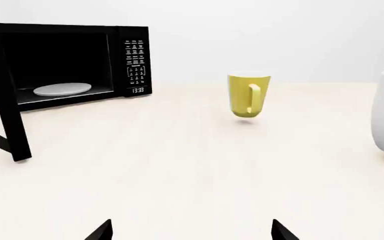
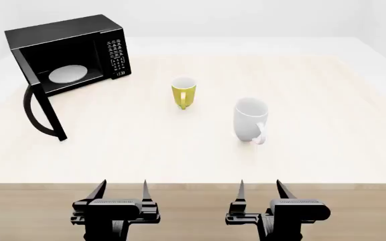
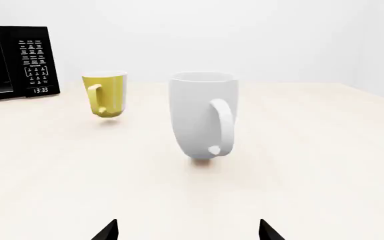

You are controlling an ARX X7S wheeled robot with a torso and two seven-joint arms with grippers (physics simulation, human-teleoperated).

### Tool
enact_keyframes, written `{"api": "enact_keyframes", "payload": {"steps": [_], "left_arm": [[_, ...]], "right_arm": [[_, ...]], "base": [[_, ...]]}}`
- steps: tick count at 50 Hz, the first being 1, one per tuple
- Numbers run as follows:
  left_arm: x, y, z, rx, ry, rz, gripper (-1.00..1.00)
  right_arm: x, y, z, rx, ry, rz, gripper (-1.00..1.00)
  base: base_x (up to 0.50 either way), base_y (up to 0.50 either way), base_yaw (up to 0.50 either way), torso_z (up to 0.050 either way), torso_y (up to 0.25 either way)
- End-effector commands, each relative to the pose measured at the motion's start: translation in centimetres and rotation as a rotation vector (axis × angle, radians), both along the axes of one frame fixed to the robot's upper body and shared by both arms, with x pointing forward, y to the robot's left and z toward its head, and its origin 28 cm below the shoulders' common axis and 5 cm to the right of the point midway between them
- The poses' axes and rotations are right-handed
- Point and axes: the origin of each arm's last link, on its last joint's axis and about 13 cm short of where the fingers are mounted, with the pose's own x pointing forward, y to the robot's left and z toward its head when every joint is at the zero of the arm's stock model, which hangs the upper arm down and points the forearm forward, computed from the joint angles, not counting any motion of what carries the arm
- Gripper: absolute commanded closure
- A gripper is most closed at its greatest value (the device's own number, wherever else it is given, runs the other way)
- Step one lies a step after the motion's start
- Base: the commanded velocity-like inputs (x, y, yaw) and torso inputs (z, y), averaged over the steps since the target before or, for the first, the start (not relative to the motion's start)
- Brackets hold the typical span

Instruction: Close the microwave.

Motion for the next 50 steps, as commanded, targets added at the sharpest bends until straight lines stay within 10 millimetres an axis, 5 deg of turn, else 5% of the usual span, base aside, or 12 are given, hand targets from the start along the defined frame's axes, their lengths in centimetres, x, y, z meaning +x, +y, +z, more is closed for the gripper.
{"api": "enact_keyframes", "payload": {"steps": [1, 25, 50], "left_arm": [[0.1, 0.0, 0.0, 0.0, 0.002, -0.001, -1.0], [-0.3, 0.0, -0.6, 0.005, -0.012, -0.008, -1.0], [-2.7, 0.2, 4.1, 0.044, -0.085, -0.042, -1.0]], "right_arm": [[0.0, 0.0, 0.0, 0.007, -0.005, 0.003, -1.0], [-0.3, 0.2, 0.7, 0.002, -0.023, 0.017, -1.0], [-2.1, 0.3, 4.1, -0.003, -0.069, 0.034, -1.0]], "base": [[0.0, 0.0, 0.0, 0.0, 0.0], [0.0, 0.0, 0.0, 0.0, 0.0], [0.0, 0.0, 0.0, 0.0, 0.0]]}}
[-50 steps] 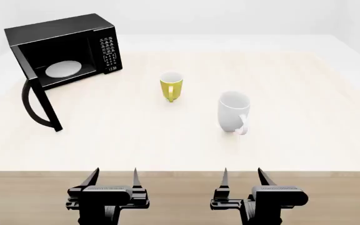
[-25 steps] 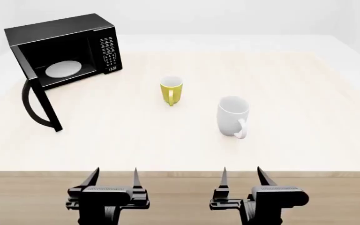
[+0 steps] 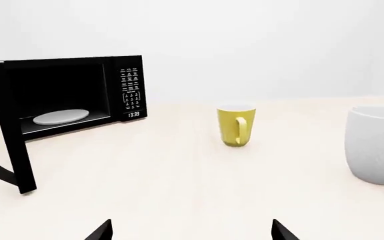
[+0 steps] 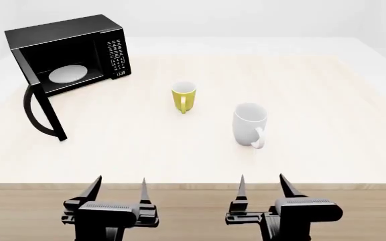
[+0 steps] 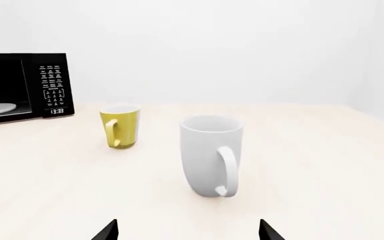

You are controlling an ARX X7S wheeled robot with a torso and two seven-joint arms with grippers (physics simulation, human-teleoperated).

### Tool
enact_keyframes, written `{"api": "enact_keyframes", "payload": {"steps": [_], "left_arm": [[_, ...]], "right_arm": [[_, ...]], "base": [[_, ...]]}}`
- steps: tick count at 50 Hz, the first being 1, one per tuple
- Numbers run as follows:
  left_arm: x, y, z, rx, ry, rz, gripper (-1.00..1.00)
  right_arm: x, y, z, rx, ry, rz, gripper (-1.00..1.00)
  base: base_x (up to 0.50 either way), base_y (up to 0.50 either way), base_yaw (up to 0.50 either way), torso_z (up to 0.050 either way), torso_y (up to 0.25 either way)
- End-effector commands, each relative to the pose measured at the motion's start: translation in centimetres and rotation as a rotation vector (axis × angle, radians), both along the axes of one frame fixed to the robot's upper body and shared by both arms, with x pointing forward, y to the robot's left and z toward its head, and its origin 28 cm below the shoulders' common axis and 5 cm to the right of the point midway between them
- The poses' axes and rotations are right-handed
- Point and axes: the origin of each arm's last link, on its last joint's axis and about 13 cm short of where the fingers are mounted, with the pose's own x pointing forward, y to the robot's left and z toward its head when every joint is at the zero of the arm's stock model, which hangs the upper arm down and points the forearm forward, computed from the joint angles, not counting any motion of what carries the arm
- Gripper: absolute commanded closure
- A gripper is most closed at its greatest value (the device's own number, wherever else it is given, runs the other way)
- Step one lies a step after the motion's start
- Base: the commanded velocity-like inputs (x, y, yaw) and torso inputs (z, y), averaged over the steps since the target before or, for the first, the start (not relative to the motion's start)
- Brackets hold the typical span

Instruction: Close the microwave.

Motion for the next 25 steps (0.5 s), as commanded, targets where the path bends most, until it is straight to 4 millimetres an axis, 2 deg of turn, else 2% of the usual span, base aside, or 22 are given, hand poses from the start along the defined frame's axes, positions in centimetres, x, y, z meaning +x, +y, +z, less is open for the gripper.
{"api": "enact_keyframes", "payload": {"steps": [1, 12, 21, 22, 25], "left_arm": [[-1.0, 0.1, 1.4, 0.011, -0.026, -0.012, -1.0], [-1.9, 0.1, 3.1, 0.012, -0.057, -0.025, -1.0], [-1.7, 0.4, 3.8, 0.005, -0.082, 0.005, -1.0], [-1.8, 1.0, 5.2, -0.004, -0.127, 0.028, -1.0], [-1.8, 1.0, 5.3, -0.004, -0.13, 0.027, -1.0]], "right_arm": [[-0.8, 0.0, 1.2, 0.0, -0.017, 0.008, -1.0], [-1.3, 0.0, 2.3, 0.002, -0.037, 0.016, -1.0], [-1.9, 0.1, 3.2, 0.01, -0.061, 0.026, -1.0], [-2.9, 0.1, 5.0, 0.029, -0.109, 0.039, -1.0], [-3.0, 0.0, 5.2, 0.035, -0.123, 0.048, -1.0]], "base": [[0.0, 0.0, 0.0, 0.0, 0.0], [0.0, 0.0, 0.0, 0.0, 0.0], [0.0, 0.0, 0.0, 0.0, 0.0], [0.0, 0.0, 0.0, 0.0, 0.0], [0.0, 0.0, 0.0, 0.0, 0.0]]}}
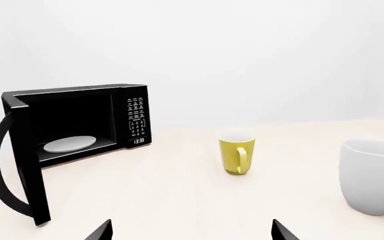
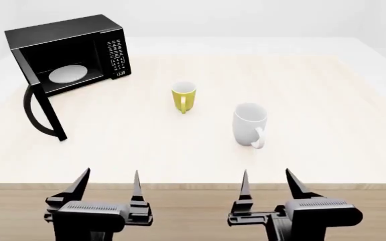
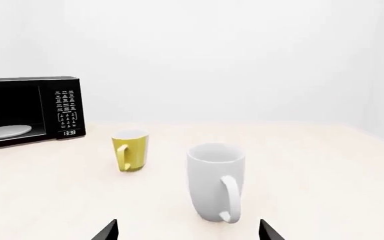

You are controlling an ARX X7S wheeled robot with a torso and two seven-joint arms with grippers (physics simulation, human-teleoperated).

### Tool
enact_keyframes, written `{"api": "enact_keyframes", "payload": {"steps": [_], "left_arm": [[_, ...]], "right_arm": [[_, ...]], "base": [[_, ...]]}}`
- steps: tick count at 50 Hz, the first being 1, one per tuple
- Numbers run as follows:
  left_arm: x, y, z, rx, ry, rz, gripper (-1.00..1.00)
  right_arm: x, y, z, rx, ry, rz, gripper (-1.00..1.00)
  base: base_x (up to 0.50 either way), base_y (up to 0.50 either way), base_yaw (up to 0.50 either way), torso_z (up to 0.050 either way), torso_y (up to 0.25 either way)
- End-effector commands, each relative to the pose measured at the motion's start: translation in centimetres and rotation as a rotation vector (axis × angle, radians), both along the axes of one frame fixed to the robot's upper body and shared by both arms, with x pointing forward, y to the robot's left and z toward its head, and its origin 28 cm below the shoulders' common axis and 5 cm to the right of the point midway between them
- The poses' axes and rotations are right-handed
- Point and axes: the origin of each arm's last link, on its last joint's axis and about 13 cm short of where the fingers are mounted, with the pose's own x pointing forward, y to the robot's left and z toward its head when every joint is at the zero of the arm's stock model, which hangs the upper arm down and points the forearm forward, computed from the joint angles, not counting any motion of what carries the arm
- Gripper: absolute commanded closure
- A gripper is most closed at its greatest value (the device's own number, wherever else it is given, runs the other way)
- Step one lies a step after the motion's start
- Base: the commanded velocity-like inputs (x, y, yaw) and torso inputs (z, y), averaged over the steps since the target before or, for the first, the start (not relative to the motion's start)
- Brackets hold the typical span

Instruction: Close the microwave.

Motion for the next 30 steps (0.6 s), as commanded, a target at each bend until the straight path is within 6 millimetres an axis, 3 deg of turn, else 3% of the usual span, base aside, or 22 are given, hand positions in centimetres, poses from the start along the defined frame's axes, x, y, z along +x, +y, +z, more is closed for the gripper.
{"api": "enact_keyframes", "payload": {"steps": [1, 13, 30], "left_arm": [[-0.29, 0.62, 1.89, -0.011, -0.055, 0.026, -1.0], [-0.48, 0.58, 1.94, -0.012, -0.055, 0.021, -1.0], [-0.37, 0.64, 2.07, -0.013, -0.06, 0.018, -1.0]], "right_arm": [[-1.38, 0.04, 2.3, 0.032, -0.067, 0.027, -1.0], [-1.76, -0.04, 2.75, 0.073, -0.09, 0.042, -1.0], [-1.83, -0.09, 3.18, 0.083, -0.102, 0.032, -1.0]], "base": [[0.0, 0.0, 0.0, 0.0, 0.0], [0.0, 0.0, 0.0, 0.0, 0.0], [0.0, 0.5, 0.0, 0.0, 0.0]]}}
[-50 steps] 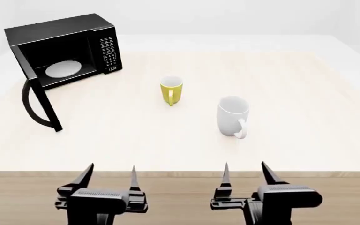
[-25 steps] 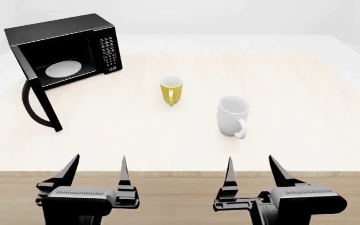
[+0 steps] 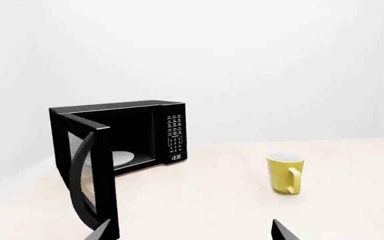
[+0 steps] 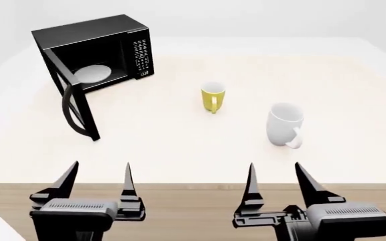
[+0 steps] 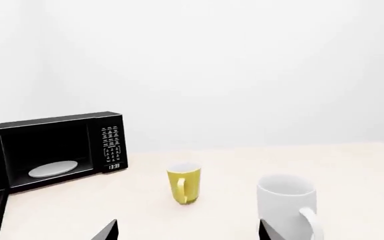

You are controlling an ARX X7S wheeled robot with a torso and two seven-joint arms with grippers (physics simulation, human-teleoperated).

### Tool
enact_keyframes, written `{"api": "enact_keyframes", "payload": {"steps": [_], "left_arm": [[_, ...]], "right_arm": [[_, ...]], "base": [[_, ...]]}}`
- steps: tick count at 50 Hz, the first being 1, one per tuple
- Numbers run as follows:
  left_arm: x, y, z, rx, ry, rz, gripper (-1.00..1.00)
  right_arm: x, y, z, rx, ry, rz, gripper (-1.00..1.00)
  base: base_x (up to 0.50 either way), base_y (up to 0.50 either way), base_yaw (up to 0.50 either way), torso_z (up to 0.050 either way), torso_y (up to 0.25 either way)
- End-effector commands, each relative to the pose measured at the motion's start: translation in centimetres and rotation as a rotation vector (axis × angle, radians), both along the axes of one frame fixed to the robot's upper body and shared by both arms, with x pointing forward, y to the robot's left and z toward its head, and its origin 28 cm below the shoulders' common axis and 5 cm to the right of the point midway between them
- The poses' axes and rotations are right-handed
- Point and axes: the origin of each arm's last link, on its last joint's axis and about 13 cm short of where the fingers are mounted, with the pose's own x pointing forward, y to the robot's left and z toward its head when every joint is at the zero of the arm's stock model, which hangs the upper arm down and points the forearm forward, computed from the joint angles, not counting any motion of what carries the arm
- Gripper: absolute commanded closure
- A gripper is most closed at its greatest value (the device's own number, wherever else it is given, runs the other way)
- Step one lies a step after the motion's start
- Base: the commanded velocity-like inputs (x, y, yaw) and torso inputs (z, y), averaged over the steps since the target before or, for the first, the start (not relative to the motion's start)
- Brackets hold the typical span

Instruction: Close the microwave.

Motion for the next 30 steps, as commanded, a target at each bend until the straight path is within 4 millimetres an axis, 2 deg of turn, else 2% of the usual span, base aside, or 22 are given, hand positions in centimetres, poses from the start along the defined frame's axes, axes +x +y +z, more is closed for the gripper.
{"api": "enact_keyframes", "payload": {"steps": [1, 30], "left_arm": [[0.11, 0.07, 0.1, 0.001, -0.004, 0.0, -1.0], [-0.13, 0.07, 0.14, -0.002, -0.008, -0.002, -1.0]], "right_arm": [[-0.06, 0.03, 0.32, 0.011, -0.011, -0.001, -1.0], [-0.2, -0.06, 0.4, 0.006, -0.015, -0.008, -1.0]], "base": [[0.0, 0.5, 0.0, 0.0, 0.0], [0.0, 0.49, 0.0, 0.0, 0.0]]}}
